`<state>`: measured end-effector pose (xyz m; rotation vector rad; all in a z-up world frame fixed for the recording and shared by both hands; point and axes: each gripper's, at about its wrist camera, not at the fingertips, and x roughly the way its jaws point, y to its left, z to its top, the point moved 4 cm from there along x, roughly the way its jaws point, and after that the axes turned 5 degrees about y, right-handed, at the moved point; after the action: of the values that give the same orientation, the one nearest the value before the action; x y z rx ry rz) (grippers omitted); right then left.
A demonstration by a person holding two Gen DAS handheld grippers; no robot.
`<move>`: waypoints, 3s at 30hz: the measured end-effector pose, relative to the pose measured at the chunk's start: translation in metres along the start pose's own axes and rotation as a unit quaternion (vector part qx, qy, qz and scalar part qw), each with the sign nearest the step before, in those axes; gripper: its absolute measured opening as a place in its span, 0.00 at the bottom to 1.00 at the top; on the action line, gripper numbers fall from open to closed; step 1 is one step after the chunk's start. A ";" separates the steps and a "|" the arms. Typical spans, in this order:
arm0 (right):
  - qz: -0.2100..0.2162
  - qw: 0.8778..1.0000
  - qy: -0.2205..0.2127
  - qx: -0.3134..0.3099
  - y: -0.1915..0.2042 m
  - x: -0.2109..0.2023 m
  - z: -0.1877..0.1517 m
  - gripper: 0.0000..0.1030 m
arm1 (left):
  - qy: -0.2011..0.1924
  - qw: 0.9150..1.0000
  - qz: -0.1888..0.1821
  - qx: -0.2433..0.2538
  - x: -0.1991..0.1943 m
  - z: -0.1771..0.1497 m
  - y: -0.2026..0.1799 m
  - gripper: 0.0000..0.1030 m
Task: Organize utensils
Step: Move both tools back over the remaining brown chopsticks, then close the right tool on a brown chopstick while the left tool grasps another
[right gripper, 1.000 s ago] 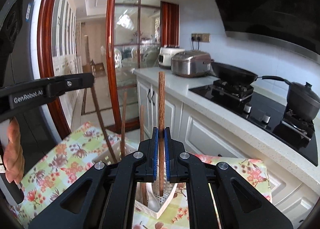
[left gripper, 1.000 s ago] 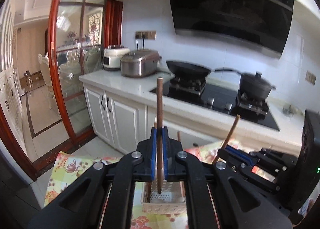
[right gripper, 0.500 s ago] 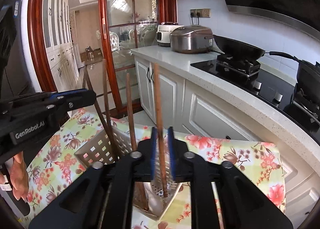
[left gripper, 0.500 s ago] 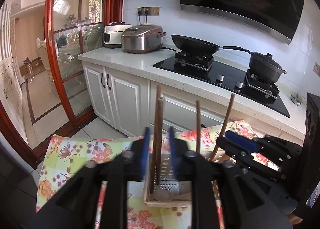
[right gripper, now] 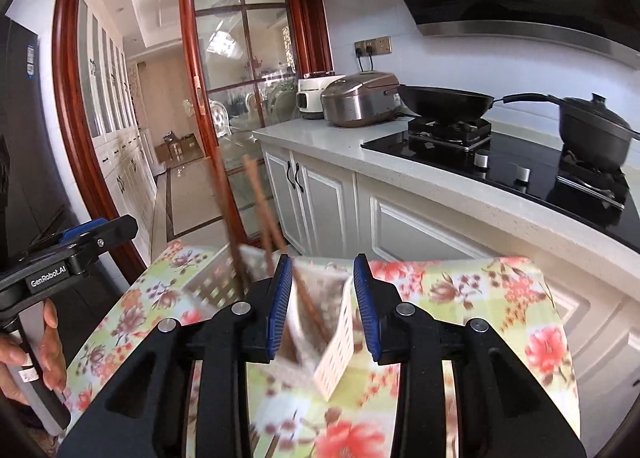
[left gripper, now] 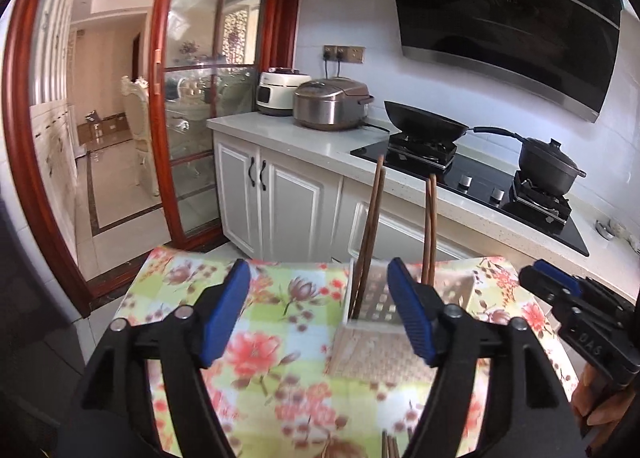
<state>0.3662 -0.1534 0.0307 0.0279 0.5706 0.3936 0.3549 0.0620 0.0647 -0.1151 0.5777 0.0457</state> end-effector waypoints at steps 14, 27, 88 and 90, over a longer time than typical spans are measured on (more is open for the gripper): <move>0.001 1.000 0.008 -0.002 0.028 -0.064 -0.096 0.31 | -0.004 1.000 0.005 0.008 -0.087 -0.108 -0.001 0.84; -0.003 1.000 0.006 -0.008 0.038 -0.092 -0.140 0.32 | -0.002 1.000 0.005 -0.003 -0.105 -0.170 0.011 0.91; -0.062 0.979 0.192 -0.015 0.066 0.048 -0.198 0.16 | 0.058 0.998 0.021 0.006 -0.066 -0.237 0.031 0.91; -0.065 0.979 0.193 -0.022 0.068 0.050 -0.196 0.15 | 0.059 0.998 0.020 0.006 -0.066 -0.237 0.031 0.91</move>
<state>0.2765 -0.0877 -0.1521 -0.1314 0.9412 0.2843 0.1690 0.0635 -0.0993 -0.0941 0.6988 0.0747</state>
